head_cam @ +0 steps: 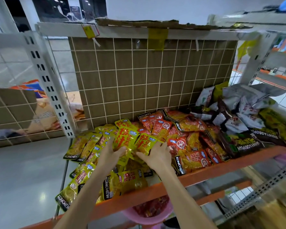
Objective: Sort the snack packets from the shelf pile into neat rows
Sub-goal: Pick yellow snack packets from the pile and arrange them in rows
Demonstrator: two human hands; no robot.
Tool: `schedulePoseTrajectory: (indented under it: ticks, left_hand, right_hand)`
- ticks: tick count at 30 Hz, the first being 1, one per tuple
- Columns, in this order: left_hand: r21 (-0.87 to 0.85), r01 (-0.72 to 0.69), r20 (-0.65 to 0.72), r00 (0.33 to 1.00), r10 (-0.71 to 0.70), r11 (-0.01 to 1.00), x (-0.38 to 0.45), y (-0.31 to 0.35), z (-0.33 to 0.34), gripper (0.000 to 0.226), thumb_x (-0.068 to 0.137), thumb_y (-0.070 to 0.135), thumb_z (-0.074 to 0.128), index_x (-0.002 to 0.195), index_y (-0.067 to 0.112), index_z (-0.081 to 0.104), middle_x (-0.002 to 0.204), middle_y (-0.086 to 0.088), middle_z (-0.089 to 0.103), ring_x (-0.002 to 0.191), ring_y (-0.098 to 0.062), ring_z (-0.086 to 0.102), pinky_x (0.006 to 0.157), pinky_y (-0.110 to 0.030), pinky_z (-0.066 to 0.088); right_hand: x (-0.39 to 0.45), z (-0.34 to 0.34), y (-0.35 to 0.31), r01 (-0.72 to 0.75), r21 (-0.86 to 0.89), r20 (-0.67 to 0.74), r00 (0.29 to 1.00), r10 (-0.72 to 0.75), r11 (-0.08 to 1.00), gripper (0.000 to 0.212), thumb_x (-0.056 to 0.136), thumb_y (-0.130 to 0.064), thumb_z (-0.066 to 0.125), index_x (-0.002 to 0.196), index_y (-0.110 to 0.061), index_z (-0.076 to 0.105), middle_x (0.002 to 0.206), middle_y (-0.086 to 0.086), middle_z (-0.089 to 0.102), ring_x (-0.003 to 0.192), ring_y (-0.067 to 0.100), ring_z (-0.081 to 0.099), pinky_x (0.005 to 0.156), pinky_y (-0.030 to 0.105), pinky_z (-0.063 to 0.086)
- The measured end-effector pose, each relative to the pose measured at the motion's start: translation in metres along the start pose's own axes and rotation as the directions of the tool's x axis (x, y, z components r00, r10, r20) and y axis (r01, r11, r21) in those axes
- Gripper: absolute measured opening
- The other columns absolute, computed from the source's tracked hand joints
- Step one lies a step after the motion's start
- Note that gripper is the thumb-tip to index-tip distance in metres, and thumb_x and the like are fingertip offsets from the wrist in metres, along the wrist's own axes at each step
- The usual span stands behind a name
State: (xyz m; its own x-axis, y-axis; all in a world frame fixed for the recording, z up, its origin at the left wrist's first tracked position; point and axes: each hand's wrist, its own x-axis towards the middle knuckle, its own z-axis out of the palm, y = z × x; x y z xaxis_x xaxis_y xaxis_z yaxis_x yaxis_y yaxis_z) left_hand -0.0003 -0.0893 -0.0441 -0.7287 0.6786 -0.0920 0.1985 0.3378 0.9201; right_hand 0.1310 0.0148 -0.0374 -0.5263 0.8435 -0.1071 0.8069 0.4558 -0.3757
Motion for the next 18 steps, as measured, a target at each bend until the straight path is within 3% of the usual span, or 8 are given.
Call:
schedulePoseTrajectory:
  ticks: [2,5,9,12,14,18]
  left_hand:
    - [-0.146,0.018,-0.025,0.999,-0.022,0.989,-0.002,-0.003,-0.004,0.068,0.092,0.029,0.058,0.148,0.015,0.022,0.148,-0.005,0.035,0.133,-0.024,0.036,0.102,-0.038,0.034]
    - [-0.288,0.049,-0.04,0.997,-0.063,0.957,-0.003,-0.005,-0.01,0.065,0.093,0.027,0.057,0.148,0.014,0.025,0.131,-0.001,0.044,0.117,-0.018,0.043,0.091,-0.032,0.033]
    - [-0.402,0.115,-0.041,0.989,-0.144,0.908,-0.003,-0.013,-0.022,0.062,0.092,0.024,0.059,0.146,0.018,0.03,0.145,-0.004,0.037,0.12,-0.02,0.042,0.096,-0.039,0.033]
    - [-0.474,0.149,-0.017,0.984,-0.178,0.868,-0.007,-0.019,-0.033,0.064,0.089,0.026,0.063,0.145,0.021,0.033,0.149,-0.005,0.033,0.132,-0.026,0.036,0.102,-0.045,0.031]
    - [-0.495,0.143,-0.025,0.984,-0.178,0.857,-0.011,-0.023,-0.038,0.065,0.087,0.029,0.065,0.144,0.024,0.034,0.15,-0.003,0.032,0.135,-0.027,0.033,0.105,-0.047,0.029]
    - [-0.51,0.129,-0.04,0.984,-0.173,0.85,-0.023,-0.028,-0.042,0.066,0.079,0.039,0.07,0.138,0.029,0.042,0.143,-0.002,0.044,0.129,-0.027,0.043,0.107,-0.052,0.031]
  right_hand:
    - [0.003,0.001,-0.001,-0.012,0.0,0.0,1.0,0.012,1.0,0.085,0.082,-0.062,0.058,0.137,-0.003,0.031,0.136,0.019,0.038,0.125,0.034,0.04,0.099,0.04,0.039]
    - [0.011,0.0,-0.001,-0.069,0.09,0.02,0.998,0.067,0.994,0.072,0.081,-0.054,0.065,0.131,-0.008,0.042,0.133,0.014,0.04,0.124,0.032,0.041,0.1,0.042,0.04]
    - [0.014,-0.003,-0.002,-0.072,0.107,0.039,0.997,0.068,0.992,0.052,0.081,-0.049,0.067,0.113,-0.011,0.053,0.124,0.009,0.048,0.118,0.029,0.046,0.093,0.041,0.042]
    - [0.012,-0.006,0.0,-0.031,0.327,-0.024,0.999,0.041,0.944,0.026,0.085,-0.035,0.068,0.088,-0.016,0.05,0.086,0.0,0.056,0.086,0.024,0.06,0.072,0.034,0.048]
    - [0.009,-0.004,0.003,0.022,0.475,-0.048,0.999,0.0,0.88,0.027,0.084,-0.024,0.071,0.073,-0.015,0.048,0.07,-0.001,0.053,0.064,0.017,0.053,0.058,0.027,0.042]
    - [0.005,0.0,0.01,-0.024,0.691,0.051,0.999,-0.016,0.723,0.024,0.078,-0.012,0.076,0.095,-0.015,0.06,0.087,0.003,0.066,0.076,0.021,0.062,0.066,0.032,0.05]
